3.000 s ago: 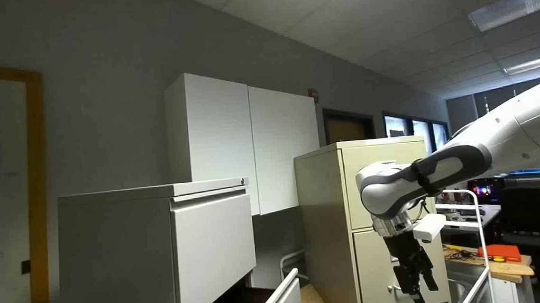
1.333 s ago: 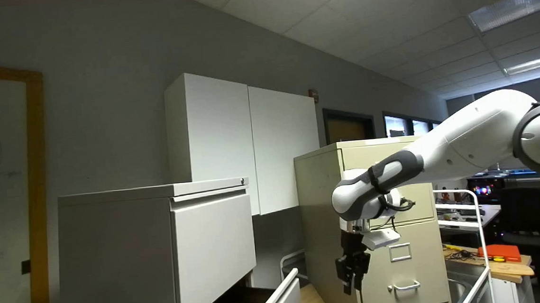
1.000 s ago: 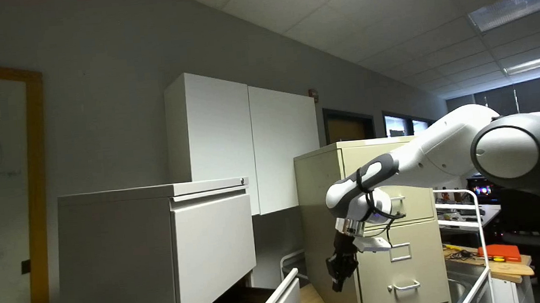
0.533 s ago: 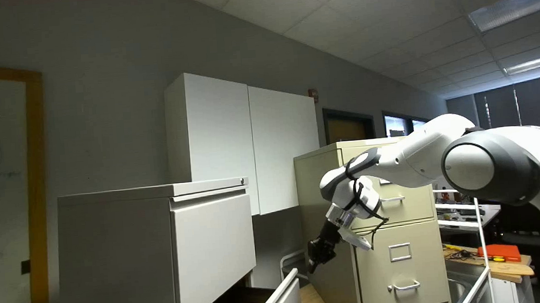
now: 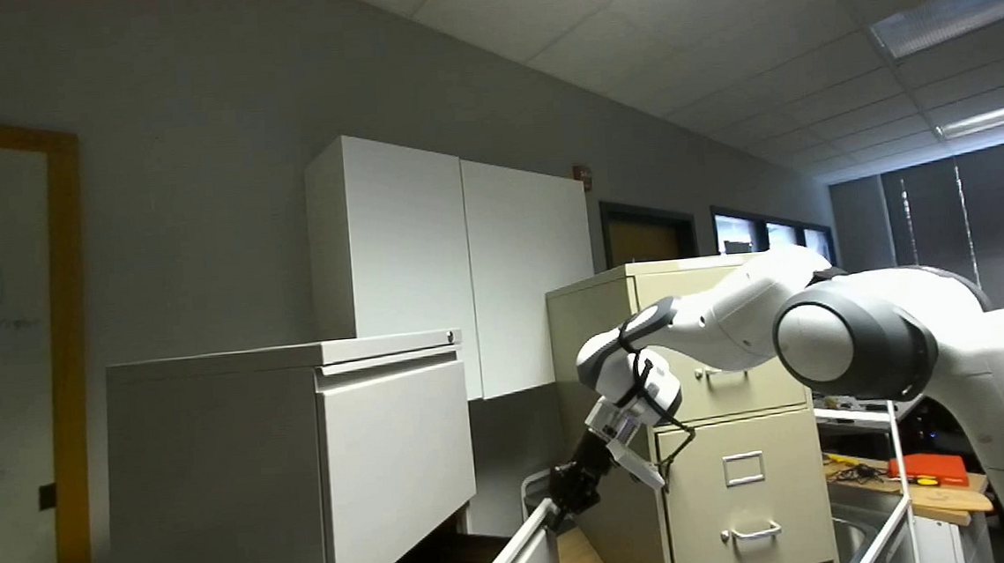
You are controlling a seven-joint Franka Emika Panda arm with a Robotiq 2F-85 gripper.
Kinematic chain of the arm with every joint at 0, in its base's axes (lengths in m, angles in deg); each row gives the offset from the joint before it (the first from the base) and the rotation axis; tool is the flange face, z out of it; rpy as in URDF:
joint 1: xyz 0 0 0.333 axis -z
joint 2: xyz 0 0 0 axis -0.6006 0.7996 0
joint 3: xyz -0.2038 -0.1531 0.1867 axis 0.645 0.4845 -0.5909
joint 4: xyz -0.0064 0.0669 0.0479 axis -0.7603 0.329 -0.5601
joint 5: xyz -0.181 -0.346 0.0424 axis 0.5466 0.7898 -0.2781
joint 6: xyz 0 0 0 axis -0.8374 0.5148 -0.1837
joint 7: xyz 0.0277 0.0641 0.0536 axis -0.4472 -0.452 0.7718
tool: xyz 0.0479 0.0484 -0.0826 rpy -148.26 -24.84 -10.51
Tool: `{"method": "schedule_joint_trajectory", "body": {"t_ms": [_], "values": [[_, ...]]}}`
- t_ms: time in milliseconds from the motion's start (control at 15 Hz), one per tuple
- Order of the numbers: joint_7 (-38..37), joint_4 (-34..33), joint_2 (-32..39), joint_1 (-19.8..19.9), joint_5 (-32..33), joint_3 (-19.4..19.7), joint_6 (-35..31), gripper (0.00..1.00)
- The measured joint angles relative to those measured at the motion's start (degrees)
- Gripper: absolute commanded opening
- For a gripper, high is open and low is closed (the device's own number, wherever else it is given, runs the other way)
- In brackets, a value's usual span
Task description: Close the open drawer
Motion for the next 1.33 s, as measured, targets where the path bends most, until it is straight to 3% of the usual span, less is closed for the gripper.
{"method": "schedule_joint_trajectory", "body": {"t_ms": [867,1333], "values": [[2.37,-2.66,4.27,1.11,-9.89,-2.84,-1.25,0.00],[2.43,-13.28,11.63,1.13,-9.40,-3.84,3.15,0.00]]}}
